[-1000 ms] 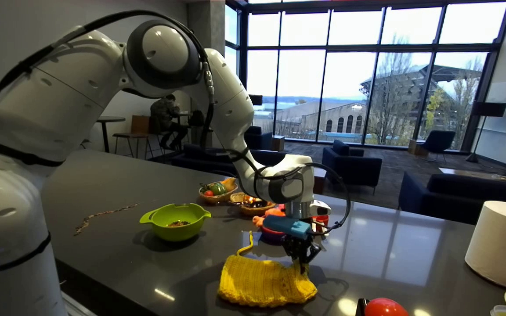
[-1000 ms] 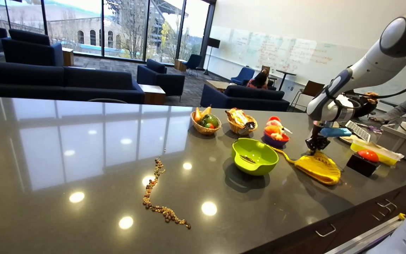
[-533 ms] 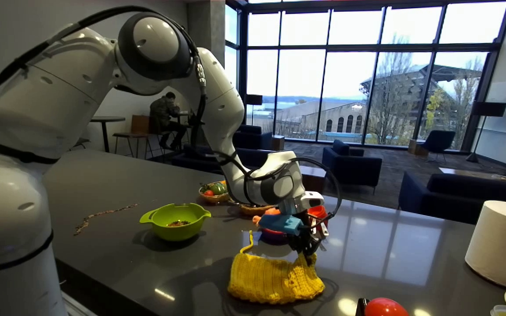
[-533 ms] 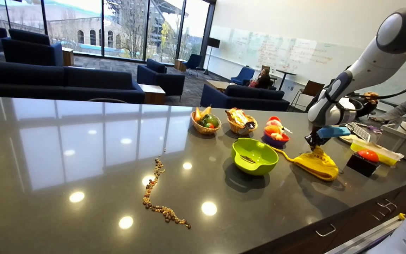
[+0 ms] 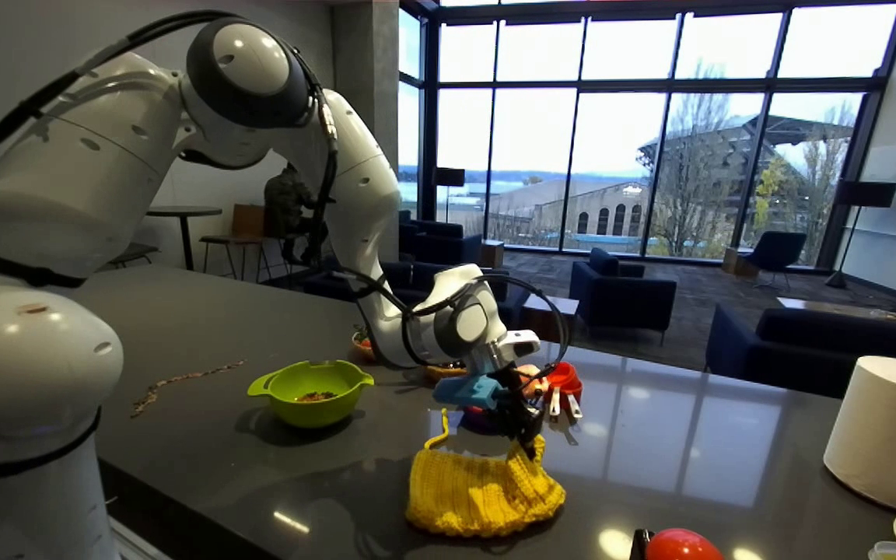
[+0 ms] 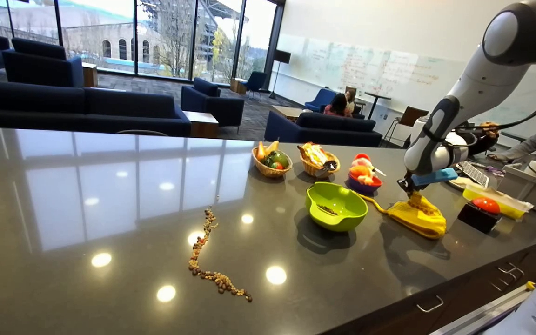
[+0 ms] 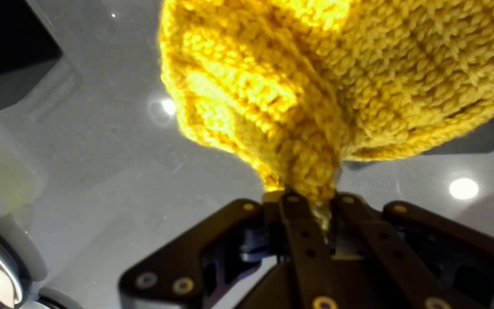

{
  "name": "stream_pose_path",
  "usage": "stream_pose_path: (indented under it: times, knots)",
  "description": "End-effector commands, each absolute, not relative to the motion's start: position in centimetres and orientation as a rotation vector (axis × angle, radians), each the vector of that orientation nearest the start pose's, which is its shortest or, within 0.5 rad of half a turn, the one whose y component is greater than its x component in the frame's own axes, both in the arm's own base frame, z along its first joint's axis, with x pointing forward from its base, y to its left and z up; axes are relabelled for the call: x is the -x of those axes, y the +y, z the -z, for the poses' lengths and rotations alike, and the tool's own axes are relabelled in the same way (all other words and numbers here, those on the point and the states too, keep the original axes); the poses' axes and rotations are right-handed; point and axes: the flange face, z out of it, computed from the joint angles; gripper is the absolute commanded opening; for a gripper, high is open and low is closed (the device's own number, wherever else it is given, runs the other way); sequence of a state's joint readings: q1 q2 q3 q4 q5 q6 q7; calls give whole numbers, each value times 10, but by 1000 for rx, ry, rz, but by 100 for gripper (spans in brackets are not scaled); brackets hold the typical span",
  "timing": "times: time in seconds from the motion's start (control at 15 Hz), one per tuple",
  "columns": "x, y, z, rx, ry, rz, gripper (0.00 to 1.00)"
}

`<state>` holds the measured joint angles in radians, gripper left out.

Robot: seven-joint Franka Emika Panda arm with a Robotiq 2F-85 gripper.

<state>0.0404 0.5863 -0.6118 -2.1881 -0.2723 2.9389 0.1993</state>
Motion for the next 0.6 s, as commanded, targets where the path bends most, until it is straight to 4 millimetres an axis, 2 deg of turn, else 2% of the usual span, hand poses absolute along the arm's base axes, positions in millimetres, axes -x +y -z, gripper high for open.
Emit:
stream_pose_path:
  times: [0.0,0.27,0.53]
  knots:
    - [-475,-275,-199,3493,716,317,3]
    - [-459,-259,-215,3488,777,372,3]
    - [-438,-244,-222,3479,793,336,3]
